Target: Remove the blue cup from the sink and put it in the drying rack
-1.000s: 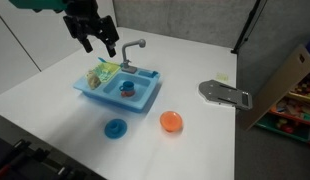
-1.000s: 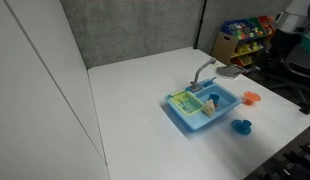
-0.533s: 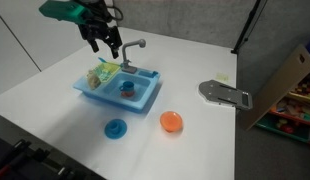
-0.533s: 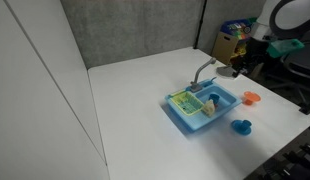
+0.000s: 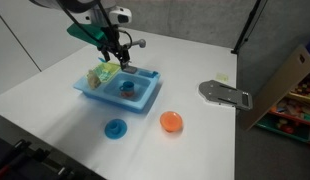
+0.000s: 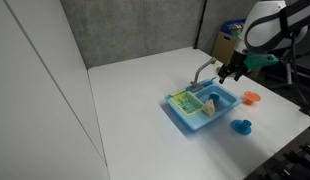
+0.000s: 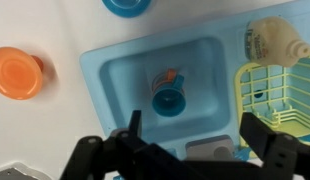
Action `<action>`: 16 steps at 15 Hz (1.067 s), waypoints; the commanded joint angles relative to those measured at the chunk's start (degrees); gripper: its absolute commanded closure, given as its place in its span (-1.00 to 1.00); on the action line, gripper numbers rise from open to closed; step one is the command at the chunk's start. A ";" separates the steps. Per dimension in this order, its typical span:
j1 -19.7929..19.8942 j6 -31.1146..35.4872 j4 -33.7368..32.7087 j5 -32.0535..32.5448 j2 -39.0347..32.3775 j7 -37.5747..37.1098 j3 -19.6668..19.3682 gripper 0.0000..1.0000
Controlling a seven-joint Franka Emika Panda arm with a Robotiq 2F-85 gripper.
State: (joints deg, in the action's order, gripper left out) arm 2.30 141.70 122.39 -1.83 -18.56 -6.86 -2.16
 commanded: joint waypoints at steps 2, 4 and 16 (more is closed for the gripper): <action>-0.92 1.56 -6.31 -1.07 -7.94 -3.13 -0.24 -1.00; -1.22 1.75 -8.51 -1.12 -10.69 -3.71 -0.17 -1.00; -2.14 0.71 -18.94 0.07 -22.40 -0.92 0.06 -1.00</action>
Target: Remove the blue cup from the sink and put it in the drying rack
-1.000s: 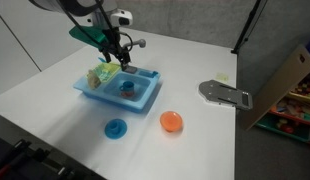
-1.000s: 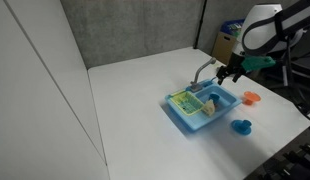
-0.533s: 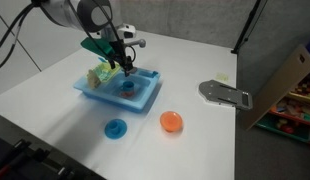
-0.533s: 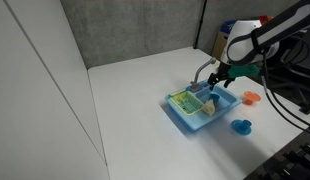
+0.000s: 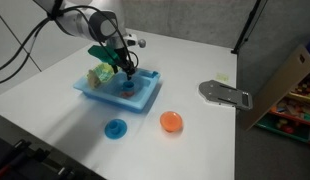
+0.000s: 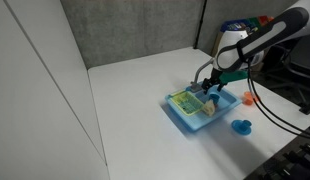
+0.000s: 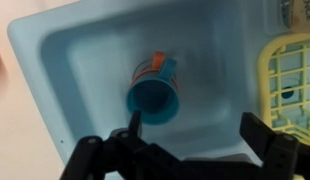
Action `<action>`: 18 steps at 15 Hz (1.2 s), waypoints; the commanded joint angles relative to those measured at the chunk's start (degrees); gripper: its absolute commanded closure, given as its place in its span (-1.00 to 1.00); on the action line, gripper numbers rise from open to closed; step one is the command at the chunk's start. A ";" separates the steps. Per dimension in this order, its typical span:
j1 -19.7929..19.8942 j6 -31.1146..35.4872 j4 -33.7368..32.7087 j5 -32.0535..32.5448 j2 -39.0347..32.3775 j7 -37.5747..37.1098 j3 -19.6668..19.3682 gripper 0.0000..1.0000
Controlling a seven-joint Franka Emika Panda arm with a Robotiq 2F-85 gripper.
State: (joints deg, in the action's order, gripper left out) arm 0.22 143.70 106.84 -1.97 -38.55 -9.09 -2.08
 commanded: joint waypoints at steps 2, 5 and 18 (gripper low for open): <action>-0.10 -1.31 -4.31 0.33 -3.61 1.67 -0.11 -1.00; -0.31 -1.16 -5.07 0.70 -4.93 1.77 -0.37 -1.00; -0.38 -1.97 -4.89 1.15 -5.39 2.47 -0.70 0.60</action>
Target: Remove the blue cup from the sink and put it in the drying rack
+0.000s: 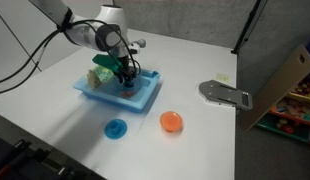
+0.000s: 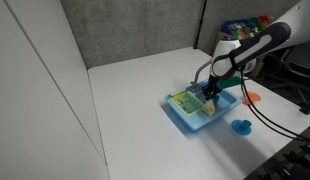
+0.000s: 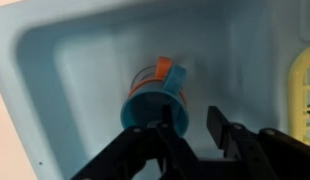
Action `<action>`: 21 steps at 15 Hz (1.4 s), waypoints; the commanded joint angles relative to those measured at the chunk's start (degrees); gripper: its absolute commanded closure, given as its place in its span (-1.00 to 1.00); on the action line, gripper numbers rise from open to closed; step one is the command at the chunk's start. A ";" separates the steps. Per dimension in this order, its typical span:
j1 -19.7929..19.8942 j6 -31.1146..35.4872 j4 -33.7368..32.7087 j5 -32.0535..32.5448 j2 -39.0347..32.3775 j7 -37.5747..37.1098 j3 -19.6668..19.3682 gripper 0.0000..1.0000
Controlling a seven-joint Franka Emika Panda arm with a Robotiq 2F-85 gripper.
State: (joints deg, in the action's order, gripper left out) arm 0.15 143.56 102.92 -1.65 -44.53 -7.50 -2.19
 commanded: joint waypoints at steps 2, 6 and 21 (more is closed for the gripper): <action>-0.59 -2.20 -0.49 1.14 1.54 0.48 -1.04 0.91; -0.08 -4.36 0.43 0.63 4.14 0.58 -1.02 0.95; -4.73 -9.65 3.43 1.40 14.88 -0.67 0.99 0.94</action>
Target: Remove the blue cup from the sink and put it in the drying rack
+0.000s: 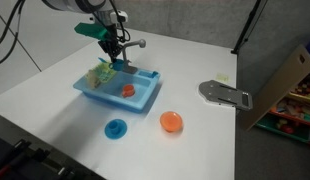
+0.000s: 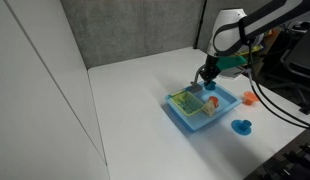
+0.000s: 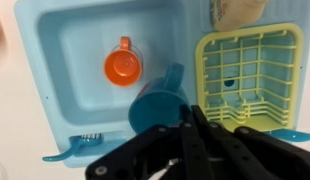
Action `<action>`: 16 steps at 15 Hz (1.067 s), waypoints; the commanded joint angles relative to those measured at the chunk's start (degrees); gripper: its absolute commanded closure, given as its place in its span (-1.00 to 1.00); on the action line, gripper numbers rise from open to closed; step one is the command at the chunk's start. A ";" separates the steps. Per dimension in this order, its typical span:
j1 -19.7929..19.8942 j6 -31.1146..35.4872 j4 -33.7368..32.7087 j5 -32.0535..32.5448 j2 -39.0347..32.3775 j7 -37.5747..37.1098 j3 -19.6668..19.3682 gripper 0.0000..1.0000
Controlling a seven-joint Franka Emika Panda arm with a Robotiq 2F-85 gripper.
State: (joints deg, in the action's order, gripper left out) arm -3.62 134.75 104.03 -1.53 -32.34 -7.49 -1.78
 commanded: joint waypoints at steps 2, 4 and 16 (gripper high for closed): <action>-1.87 -0.65 2.98 1.32 3.09 -0.77 1.00 0.94; -2.40 0.16 3.49 1.12 2.97 -0.63 1.42 0.94; -3.28 0.95 2.89 1.98 1.13 -1.09 1.42 0.96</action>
State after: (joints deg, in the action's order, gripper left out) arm -6.47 134.95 107.32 -1.45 -30.51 -7.48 -0.12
